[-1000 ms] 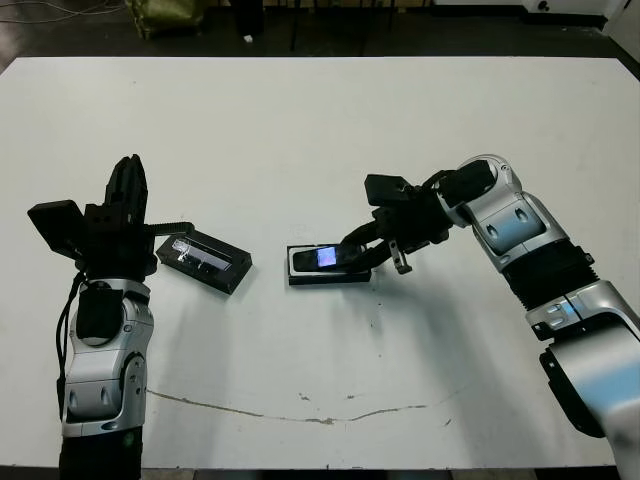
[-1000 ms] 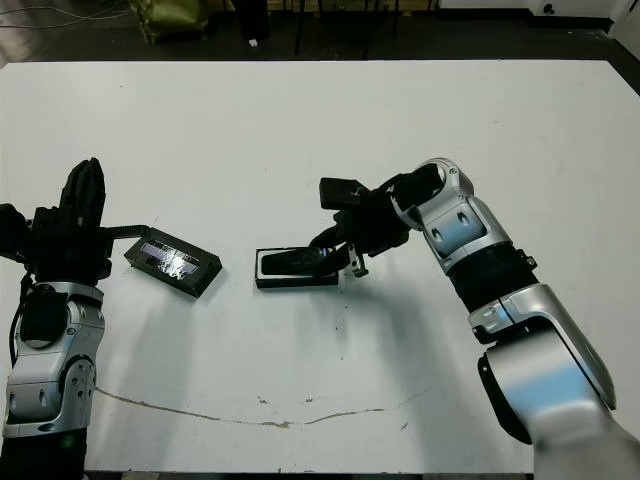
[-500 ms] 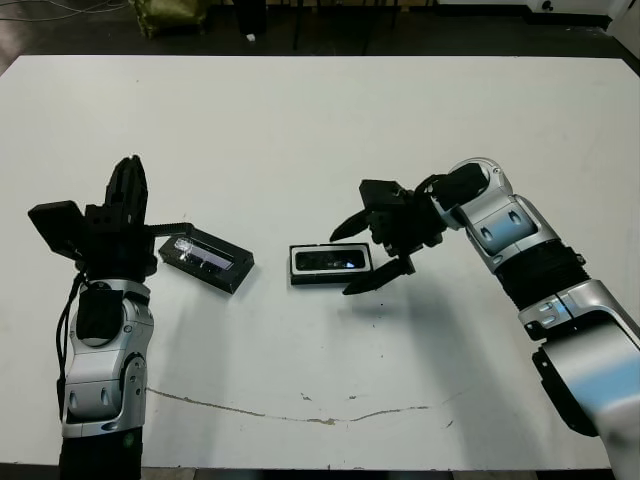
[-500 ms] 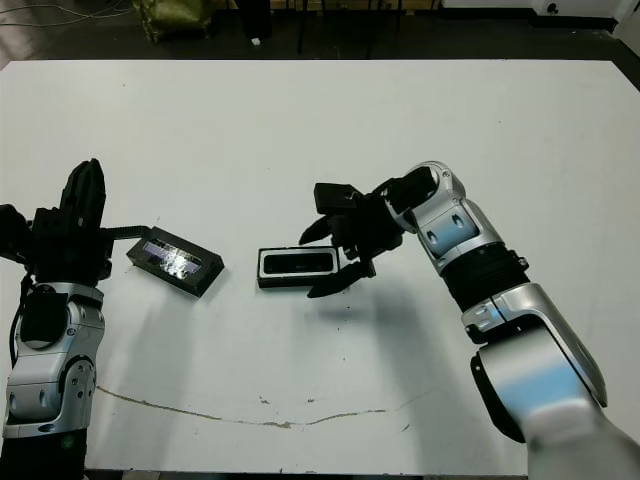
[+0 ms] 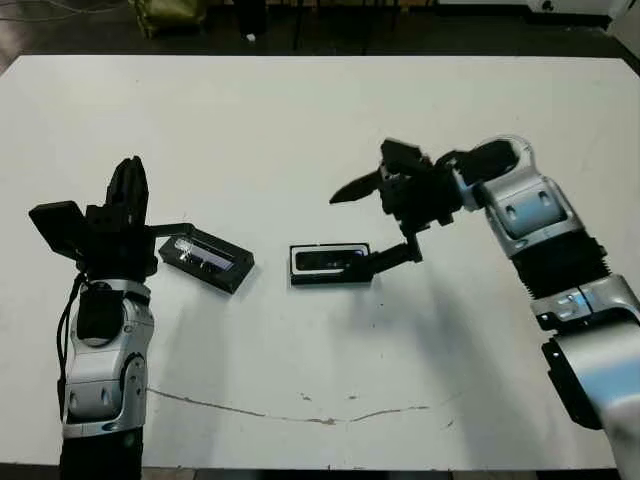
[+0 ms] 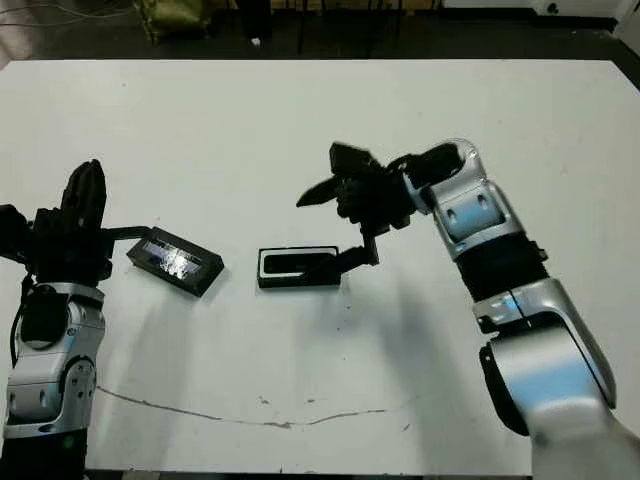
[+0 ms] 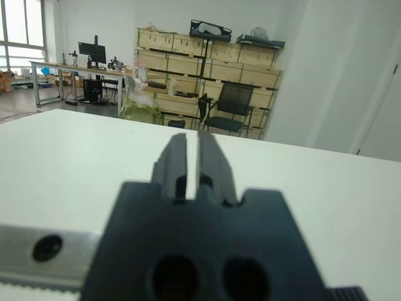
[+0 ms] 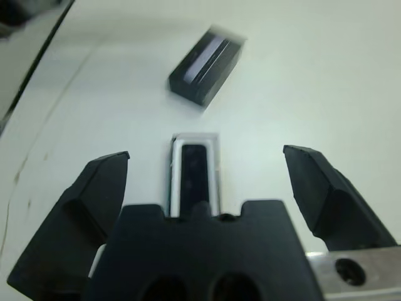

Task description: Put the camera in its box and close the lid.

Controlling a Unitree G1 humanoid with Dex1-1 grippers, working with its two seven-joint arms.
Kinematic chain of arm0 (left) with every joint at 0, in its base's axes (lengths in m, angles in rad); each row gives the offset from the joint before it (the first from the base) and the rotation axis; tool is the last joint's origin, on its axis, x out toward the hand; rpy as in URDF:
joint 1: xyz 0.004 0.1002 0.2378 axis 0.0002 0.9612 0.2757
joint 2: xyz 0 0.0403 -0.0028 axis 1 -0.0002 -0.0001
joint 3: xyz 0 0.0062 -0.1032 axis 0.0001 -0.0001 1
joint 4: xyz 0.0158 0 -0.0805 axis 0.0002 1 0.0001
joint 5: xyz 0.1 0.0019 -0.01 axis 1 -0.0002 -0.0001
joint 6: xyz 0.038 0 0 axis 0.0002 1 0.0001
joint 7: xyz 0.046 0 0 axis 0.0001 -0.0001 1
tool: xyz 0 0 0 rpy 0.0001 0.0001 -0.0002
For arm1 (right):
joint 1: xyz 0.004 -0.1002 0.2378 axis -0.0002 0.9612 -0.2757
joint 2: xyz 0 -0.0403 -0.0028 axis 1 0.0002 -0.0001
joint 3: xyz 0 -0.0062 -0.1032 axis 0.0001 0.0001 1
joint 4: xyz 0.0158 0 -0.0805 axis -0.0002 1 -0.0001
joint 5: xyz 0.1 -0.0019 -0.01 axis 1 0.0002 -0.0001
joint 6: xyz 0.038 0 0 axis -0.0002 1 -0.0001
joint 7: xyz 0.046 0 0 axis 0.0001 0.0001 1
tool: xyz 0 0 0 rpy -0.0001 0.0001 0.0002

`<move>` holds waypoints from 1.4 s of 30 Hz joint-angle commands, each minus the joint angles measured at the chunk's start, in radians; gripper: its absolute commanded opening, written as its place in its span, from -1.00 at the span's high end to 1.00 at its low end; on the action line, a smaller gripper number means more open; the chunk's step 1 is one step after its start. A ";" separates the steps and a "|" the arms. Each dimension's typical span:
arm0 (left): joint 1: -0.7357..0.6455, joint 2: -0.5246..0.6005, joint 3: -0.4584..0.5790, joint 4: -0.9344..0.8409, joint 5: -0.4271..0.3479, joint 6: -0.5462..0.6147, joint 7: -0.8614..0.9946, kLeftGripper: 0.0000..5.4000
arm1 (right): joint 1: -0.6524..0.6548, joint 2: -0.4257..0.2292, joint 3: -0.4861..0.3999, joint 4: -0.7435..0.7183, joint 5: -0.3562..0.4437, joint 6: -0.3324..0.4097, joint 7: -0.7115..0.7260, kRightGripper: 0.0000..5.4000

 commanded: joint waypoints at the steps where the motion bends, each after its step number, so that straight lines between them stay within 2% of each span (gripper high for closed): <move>1: 0.022 0.003 0.002 0.002 -0.003 0.015 0.001 1.00 | 0.105 -0.008 -0.082 -0.094 0.064 0.067 -0.102 -0.70; 3: 0.024 0.002 0.003 0.000 -0.004 0.014 0.000 1.00 | 0.175 0.004 -0.147 -0.164 0.104 0.084 -0.196 -0.53; 4: 0.025 0.002 0.003 -0.001 -0.003 0.014 0.000 1.00 | 0.221 0.012 -0.180 -0.210 0.114 0.069 -0.255 -0.45; 7: 0.029 0.009 0.002 -0.010 0.012 0.009 0.003 1.00 | 0.405 0.048 -0.285 -0.400 0.101 0.028 -0.498 -0.19; 9: 0.032 0.012 0.005 -0.024 0.015 0.018 0.005 1.00 | 0.503 0.055 -0.332 -0.509 0.090 0.036 -0.619 -0.02; 11: 0.034 0.021 0.011 -0.041 0.011 0.024 0.000 1.00 | 0.607 0.053 -0.389 -0.571 0.106 -0.002 -0.683 0.15; 13: 0.035 0.051 0.008 -0.049 0.039 0.013 -0.016 1.00 | 0.694 0.055 -0.443 -0.573 0.151 -0.067 -0.693 0.33; 15: 0.032 0.095 0.006 -0.053 0.050 0.011 -0.053 1.00 | 0.765 0.053 -0.486 -0.594 0.201 -0.056 -0.709 0.50; 16: 0.028 0.122 0.006 -0.057 0.056 0.016 -0.074 1.00 | 0.807 0.059 -0.500 -0.646 0.211 -0.015 -0.753 0.59; 19: 0.001 0.229 0.004 -0.075 0.087 0.058 -0.143 1.00 | 0.941 0.114 -0.520 -0.831 0.273 0.037 -0.864 0.85; 21: -0.021 0.277 0.008 -0.076 0.083 0.080 -0.180 1.00 | 0.997 0.142 -0.522 -0.896 0.301 0.050 -0.919 0.99; 26: -0.095 0.397 0.013 -0.018 0.114 0.111 -0.245 1.00 | 1.063 0.205 -0.544 -0.874 0.355 -0.010 -0.989 0.99; 30: -0.213 0.556 -0.025 0.147 0.157 0.136 -0.382 1.00 | 1.071 0.201 -0.549 -0.859 0.374 -0.036 -1.002 0.99; 31: -0.249 0.599 -0.049 0.197 0.174 0.134 -0.432 1.00 | 1.074 0.201 -0.546 -0.865 0.373 -0.039 -1.009 0.99; 33: -0.340 0.674 -0.117 0.337 0.209 0.059 -0.566 1.00 | 1.079 0.201 -0.532 -0.874 0.363 -0.050 -1.020 0.99; 35: -0.443 0.715 -0.191 0.486 0.235 -0.021 -0.707 1.00 | 1.085 0.197 -0.516 -0.904 0.353 -0.025 -1.050 0.99; 42: -0.788 0.698 -0.481 0.828 0.432 -0.056 -1.049 1.00 | 1.095 0.181 -0.494 -0.924 0.343 -0.013 -1.092 0.99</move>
